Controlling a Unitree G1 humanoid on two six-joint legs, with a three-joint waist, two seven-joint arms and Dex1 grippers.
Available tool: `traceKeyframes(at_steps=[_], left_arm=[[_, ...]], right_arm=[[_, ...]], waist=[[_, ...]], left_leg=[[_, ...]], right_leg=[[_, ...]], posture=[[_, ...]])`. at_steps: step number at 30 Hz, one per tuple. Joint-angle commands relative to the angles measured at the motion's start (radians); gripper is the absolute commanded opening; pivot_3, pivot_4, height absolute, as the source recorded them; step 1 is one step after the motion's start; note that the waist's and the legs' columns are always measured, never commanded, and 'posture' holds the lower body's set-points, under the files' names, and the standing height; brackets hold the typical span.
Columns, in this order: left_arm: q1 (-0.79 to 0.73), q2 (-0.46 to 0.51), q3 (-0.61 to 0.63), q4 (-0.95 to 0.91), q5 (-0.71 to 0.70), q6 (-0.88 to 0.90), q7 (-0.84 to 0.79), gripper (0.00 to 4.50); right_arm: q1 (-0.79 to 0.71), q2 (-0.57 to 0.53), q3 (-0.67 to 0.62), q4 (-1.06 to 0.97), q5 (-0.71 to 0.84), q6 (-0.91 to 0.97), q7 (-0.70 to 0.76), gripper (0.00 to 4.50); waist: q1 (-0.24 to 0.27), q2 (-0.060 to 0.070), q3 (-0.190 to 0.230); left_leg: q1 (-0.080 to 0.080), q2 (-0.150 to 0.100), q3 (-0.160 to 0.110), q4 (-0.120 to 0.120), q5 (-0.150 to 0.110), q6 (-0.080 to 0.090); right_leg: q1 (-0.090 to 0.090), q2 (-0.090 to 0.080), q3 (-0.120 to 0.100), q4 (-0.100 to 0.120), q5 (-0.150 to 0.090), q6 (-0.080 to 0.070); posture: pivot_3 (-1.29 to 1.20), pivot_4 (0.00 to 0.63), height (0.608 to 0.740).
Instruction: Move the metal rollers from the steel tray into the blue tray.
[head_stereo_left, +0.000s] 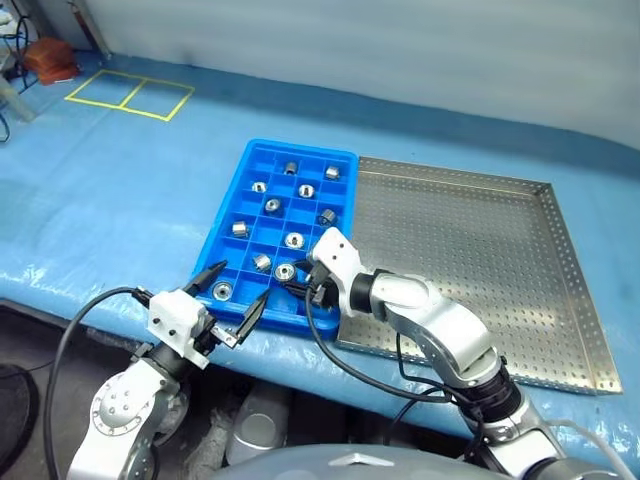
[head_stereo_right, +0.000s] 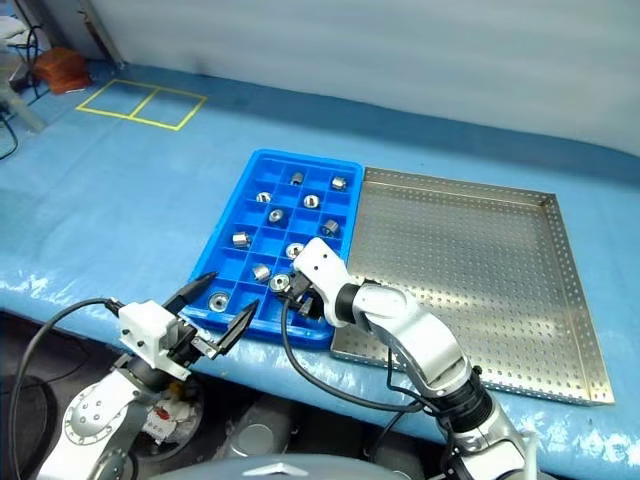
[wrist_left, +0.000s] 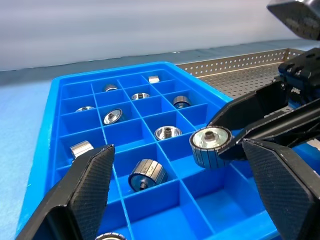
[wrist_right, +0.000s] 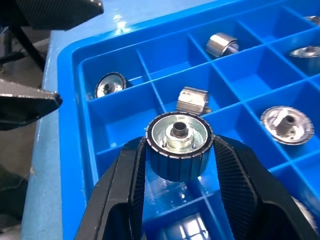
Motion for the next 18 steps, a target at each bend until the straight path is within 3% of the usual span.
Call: traceKeyframes(at_steps=[1, 4, 12, 18], left_arm=[[0.000, 0.009, -0.004, -0.057, -0.016, -0.001, -0.009, 4.50], [-0.003, 0.012, -0.007, -0.054, -0.019, 0.003, -0.013, 4.50], [-0.047, 0.030, -0.028, -0.013, -0.032, 0.008, -0.052, 4.50], [-0.111, 0.046, -0.046, 0.027, -0.042, 0.020, -0.092, 4.50]], right_arm=[[0.017, -0.010, 0.003, -0.009, 0.009, -0.021, 0.014, 1.69], [0.043, -0.042, 0.006, -0.026, 0.016, -0.007, 0.030, 1.69], [0.085, -0.070, -0.048, -0.095, 0.033, 0.019, 0.013, 4.37], [0.141, -0.100, -0.121, -0.206, 0.050, 0.043, -0.010, 4.47]], waist=[[0.019, 0.000, 0.000], [0.040, -0.001, -0.001], [0.080, -0.003, -0.003], [0.079, -0.003, -0.004]], left_leg=[[0.000, -0.001, 0.000, 0.000, 0.000, 0.000], [0.001, -0.003, 0.000, 0.001, 0.000, -0.001], [0.000, -0.003, 0.000, 0.002, -0.002, -0.002], [-0.005, -0.003, -0.001, 0.004, -0.002, -0.001]], right_leg=[[0.000, 0.000, 0.000, 0.000, 0.000, 0.000], [-0.003, 0.000, -0.001, 0.000, 0.000, 0.000], [-0.003, -0.001, -0.003, -0.002, 0.000, 0.000], [-0.001, 0.000, -0.004, -0.002, 0.001, 0.001]], posture=[[0.51, 0.150, 0.740], [0.50, 0.150, 0.740], [0.43, 0.150, 0.740], [0.37, 0.150, 0.740]])
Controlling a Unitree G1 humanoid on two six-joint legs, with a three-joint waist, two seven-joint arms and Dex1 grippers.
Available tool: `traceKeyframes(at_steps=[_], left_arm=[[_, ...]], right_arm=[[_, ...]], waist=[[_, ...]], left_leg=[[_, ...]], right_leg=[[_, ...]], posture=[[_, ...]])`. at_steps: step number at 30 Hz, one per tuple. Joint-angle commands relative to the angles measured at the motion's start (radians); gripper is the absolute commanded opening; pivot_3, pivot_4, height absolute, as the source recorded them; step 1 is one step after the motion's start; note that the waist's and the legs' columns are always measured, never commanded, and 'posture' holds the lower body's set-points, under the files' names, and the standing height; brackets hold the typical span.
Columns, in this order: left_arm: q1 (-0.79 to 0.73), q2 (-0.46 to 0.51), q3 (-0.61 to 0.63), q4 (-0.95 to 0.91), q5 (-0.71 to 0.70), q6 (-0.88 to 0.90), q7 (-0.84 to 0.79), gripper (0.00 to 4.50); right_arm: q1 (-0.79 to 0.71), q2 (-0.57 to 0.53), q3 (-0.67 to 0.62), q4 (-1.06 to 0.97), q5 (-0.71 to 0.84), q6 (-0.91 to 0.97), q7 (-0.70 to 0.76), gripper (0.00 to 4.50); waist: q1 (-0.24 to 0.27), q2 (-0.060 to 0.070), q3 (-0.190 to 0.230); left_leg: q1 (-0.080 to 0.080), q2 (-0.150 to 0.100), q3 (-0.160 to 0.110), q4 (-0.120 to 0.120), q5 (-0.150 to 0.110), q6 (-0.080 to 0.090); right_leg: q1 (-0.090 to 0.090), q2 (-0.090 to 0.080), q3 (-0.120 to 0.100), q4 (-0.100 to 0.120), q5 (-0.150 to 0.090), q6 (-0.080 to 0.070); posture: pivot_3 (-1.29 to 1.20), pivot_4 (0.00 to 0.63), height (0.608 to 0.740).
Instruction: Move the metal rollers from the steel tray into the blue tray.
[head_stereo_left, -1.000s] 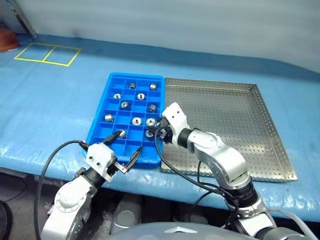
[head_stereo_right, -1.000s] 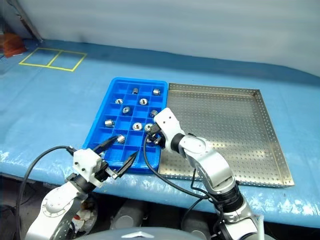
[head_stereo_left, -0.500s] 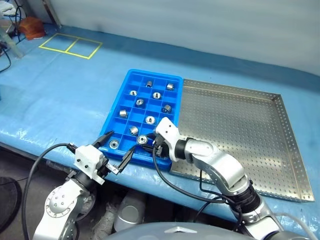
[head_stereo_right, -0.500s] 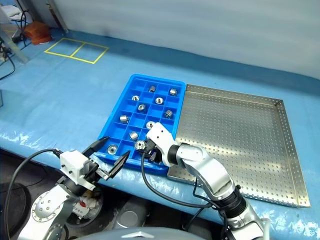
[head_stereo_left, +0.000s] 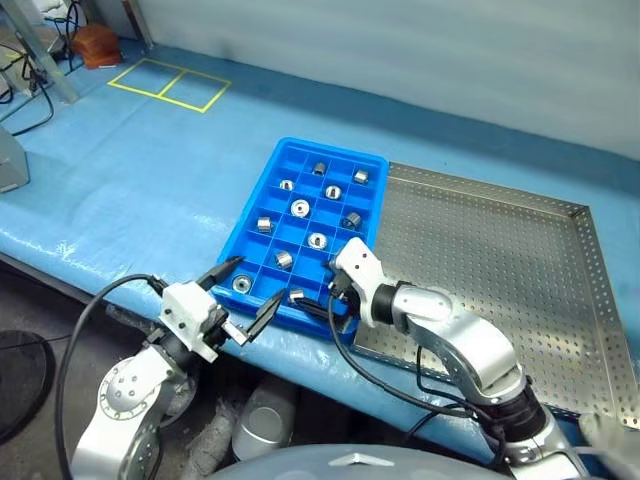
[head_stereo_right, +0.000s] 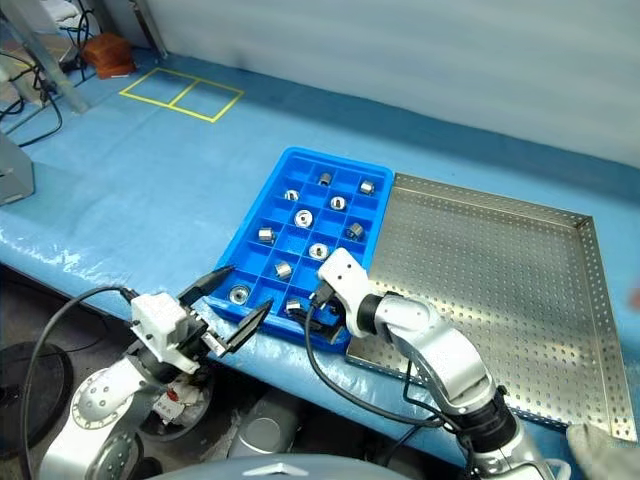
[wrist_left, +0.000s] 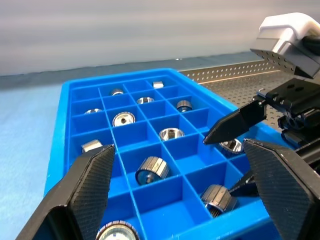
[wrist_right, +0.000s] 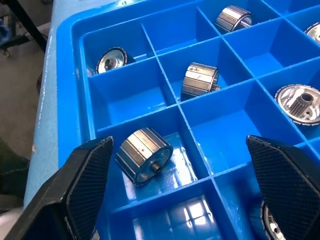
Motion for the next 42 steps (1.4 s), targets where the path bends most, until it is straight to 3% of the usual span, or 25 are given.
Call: traceKeyframes(at_steps=[1, 9, 25, 42], left_arm=[[-0.017, 0.015, -0.007, 0.011, -0.008, -0.003, -0.025, 4.50], [-0.091, 0.028, -0.035, 0.058, -0.024, 0.023, -0.068, 4.50], [-0.098, 0.028, -0.050, 0.048, -0.015, 0.041, -0.073, 4.50], [-0.109, 0.035, -0.062, 0.037, -0.027, 0.072, -0.083, 4.50]], right_arm=[[0.032, -0.025, -0.046, -0.095, 0.024, 0.011, -0.013, 4.47], [0.118, -0.061, -0.117, -0.175, 0.047, 0.038, -0.057, 4.47], [0.109, -0.065, -0.098, -0.161, 0.051, 0.035, -0.075, 4.47], [0.120, -0.073, -0.091, -0.172, 0.056, 0.040, -0.084, 4.47]], waist=[[-0.007, 0.000, 0.000], [-0.056, 0.001, -0.001], [-0.177, 0.001, -0.001], [-0.227, 0.001, -0.001]], left_leg=[[0.000, 0.000, 0.000, 0.001, 0.000, 0.000], [0.002, 0.003, -0.002, 0.009, -0.001, 0.000], [0.011, 0.005, -0.003, 0.007, 0.000, 0.000], [0.012, 0.005, -0.004, 0.006, 0.000, 0.000]], right_leg=[[0.001, 0.000, 0.000, 0.000, 0.000, 0.000], [0.001, 0.000, -0.004, 0.001, 0.000, 0.000], [0.014, 0.000, -0.004, 0.001, 0.000, -0.002], [0.015, -0.001, -0.004, 0.002, 0.001, -0.002]], posture=[[0.36, 0.150, 0.740], [0.30, 0.150, 0.740], [0.31, 0.150, 0.740], [0.30, 0.150, 0.740]])
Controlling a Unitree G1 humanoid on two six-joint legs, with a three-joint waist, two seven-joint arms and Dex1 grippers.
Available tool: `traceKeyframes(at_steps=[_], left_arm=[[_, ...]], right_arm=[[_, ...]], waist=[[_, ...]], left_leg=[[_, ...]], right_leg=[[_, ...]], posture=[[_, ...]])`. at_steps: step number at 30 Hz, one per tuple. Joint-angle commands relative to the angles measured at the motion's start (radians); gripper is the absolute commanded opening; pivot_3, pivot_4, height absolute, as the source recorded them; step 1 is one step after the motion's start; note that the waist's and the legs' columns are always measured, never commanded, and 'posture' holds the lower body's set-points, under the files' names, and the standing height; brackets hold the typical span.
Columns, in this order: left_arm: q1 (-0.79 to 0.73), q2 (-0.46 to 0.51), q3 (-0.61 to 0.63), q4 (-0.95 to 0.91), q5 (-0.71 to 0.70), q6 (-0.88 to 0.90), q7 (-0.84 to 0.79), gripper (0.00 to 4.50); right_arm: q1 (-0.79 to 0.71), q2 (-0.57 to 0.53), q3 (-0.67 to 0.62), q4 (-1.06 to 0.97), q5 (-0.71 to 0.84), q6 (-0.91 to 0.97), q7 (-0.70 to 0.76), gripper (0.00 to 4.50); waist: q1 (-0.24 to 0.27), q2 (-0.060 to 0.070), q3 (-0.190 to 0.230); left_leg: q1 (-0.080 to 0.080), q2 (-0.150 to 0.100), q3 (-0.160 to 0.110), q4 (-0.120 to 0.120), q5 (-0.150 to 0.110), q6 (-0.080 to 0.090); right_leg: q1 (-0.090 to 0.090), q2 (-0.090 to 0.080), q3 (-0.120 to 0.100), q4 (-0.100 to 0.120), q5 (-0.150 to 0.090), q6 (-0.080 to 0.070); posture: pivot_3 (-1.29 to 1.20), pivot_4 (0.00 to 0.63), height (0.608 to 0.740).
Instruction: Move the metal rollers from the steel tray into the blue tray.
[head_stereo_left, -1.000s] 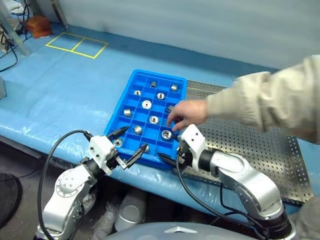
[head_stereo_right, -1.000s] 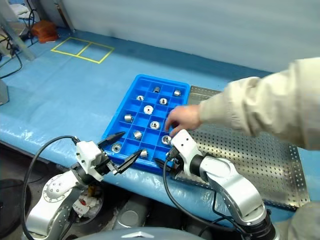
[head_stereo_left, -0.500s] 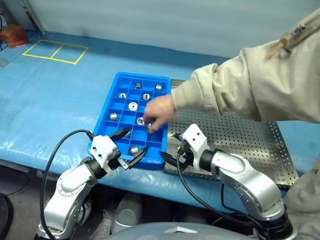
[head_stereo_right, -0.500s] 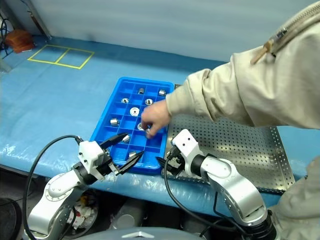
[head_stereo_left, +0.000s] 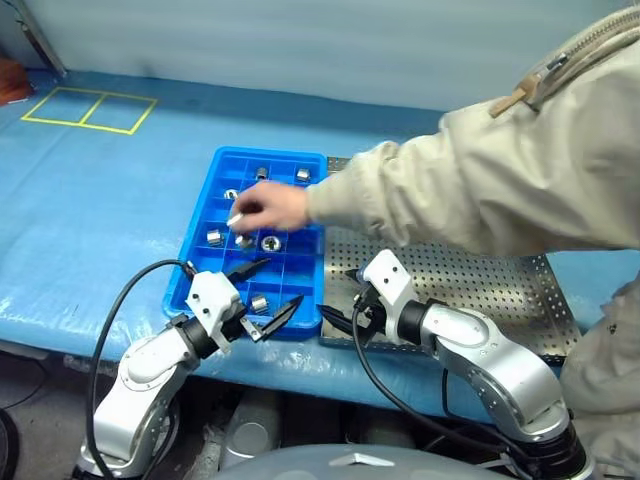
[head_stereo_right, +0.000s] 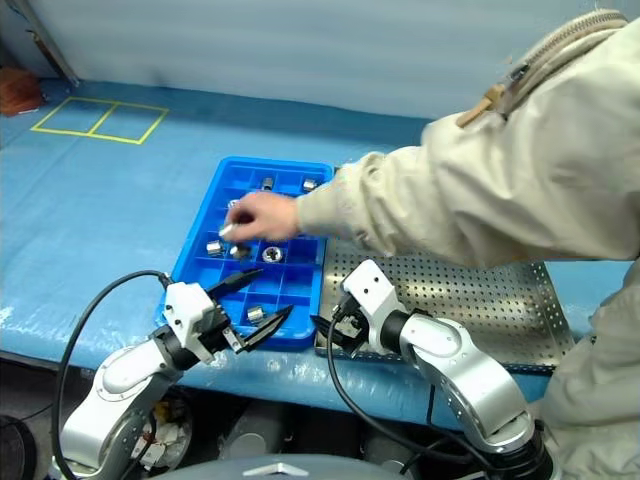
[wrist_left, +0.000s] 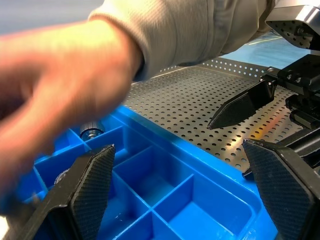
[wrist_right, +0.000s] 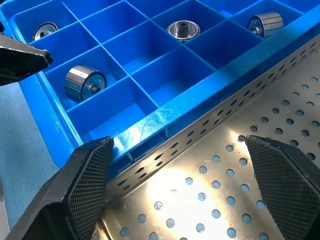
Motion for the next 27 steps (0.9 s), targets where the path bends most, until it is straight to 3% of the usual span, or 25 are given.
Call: traceKeyframes(at_steps=[1, 27], left_arm=[[-0.004, 0.007, 0.002, -0.037, -0.016, 0.001, -0.005, 4.50], [-0.017, 0.012, 0.001, -0.038, -0.008, 0.008, -0.015, 4.50]], right_arm=[[-0.002, -0.005, -0.006, -0.036, 0.013, -0.004, -0.003, 4.47], [0.017, 0.010, 0.009, -0.052, 0.011, -0.011, -0.036, 4.47]], waist=[[-0.002, 0.000, 0.000], [-0.008, 0.000, 0.000]], left_leg=[[0.000, 0.000, 0.000, 0.000, 0.000, 0.000], [0.001, 0.001, 0.000, 0.000, 0.000, 0.000]], right_leg=[[0.000, 0.000, 0.000, 0.000, 0.000, 0.000], [0.000, 0.000, 0.001, 0.002, 0.000, 0.000]], posture=[[0.30, 0.150, 0.740], [0.29, 0.150, 0.740]])
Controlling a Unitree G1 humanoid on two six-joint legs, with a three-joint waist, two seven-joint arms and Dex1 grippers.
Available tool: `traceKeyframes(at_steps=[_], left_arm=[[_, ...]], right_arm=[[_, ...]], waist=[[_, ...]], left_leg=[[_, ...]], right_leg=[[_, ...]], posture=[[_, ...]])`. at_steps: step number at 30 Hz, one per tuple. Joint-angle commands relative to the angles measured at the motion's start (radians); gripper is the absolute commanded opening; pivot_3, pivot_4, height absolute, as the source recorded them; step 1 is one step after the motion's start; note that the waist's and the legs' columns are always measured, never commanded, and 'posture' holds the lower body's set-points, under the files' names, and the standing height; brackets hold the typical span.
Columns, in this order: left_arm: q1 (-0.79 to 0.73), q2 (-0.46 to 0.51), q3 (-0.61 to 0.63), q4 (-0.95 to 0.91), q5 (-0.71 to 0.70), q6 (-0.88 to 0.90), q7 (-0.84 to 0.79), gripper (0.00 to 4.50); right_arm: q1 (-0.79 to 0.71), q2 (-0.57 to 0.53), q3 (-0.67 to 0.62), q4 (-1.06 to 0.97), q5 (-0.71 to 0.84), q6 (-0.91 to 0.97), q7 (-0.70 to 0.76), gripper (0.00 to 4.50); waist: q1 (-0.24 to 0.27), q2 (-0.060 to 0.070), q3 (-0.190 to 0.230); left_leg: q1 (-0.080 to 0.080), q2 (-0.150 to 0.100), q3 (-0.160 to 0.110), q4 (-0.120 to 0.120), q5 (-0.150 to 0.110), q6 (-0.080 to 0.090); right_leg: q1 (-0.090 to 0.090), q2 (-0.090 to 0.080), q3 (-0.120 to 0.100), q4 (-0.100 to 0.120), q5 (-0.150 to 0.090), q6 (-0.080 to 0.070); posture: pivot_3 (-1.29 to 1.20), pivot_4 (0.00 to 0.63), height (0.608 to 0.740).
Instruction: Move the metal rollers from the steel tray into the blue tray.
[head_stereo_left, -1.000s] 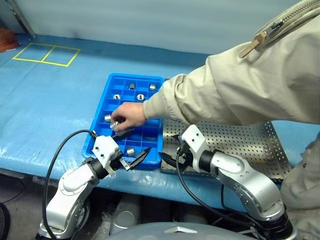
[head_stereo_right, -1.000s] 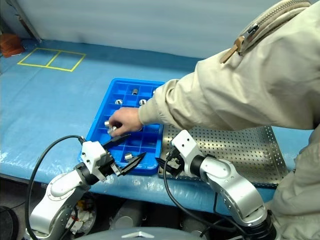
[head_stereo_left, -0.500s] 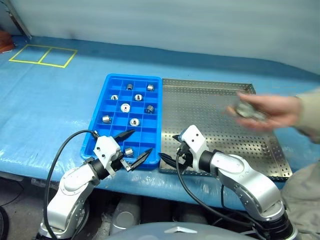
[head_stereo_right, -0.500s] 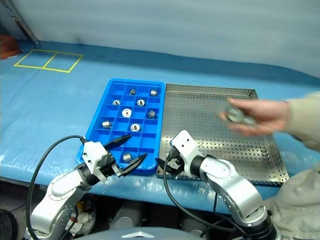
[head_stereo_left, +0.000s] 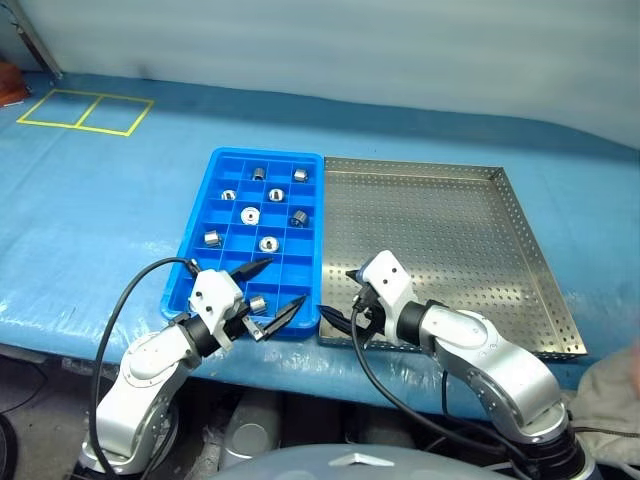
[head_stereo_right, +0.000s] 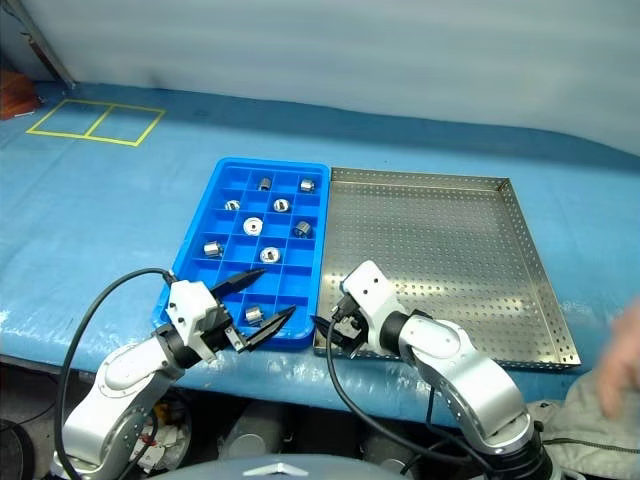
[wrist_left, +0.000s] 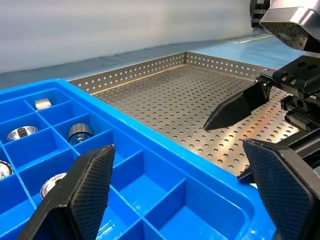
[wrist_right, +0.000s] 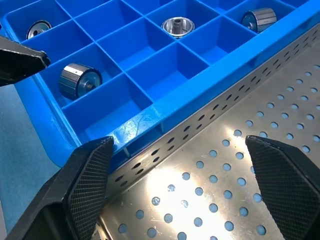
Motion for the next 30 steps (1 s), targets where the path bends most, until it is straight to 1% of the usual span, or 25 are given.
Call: traceKeyframes(at_steps=[1, 15, 30], left_arm=[[-0.002, 0.012, 0.005, -0.037, -0.009, -0.012, -0.009, 4.50], [-0.022, 0.009, -0.005, -0.014, 0.015, -0.011, 0.004, 4.50], [-0.056, 0.000, 0.005, 0.012, 0.020, -0.025, 0.008, 4.50]], right_arm=[[0.011, 0.009, 0.004, -0.052, 0.009, -0.012, -0.014, 4.47], [0.026, 0.041, 0.024, -0.066, 0.010, -0.013, -0.050, 4.47], [0.018, 0.045, 0.034, -0.059, 0.006, -0.026, -0.050, 4.47]], waist=[[0.000, 0.000, 0.000], [-0.005, 0.000, 0.000], [-0.010, 0.000, 0.000]], left_leg=[[0.000, 0.000, 0.000, 0.000, 0.000, 0.000], [0.001, 0.000, 0.000, 0.000, 0.000, 0.000], [0.001, 0.000, 0.000, 0.000, 0.000, 0.000]], right_leg=[[0.000, 0.000, 0.000, 0.000, 0.000, 0.000], [0.000, 0.000, 0.001, 0.001, 0.000, 0.000], [0.000, 0.000, 0.001, 0.002, 0.000, 0.000]], posture=[[0.29, 0.150, 0.740], [0.28, 0.150, 0.740], [0.29, 0.150, 0.740]])
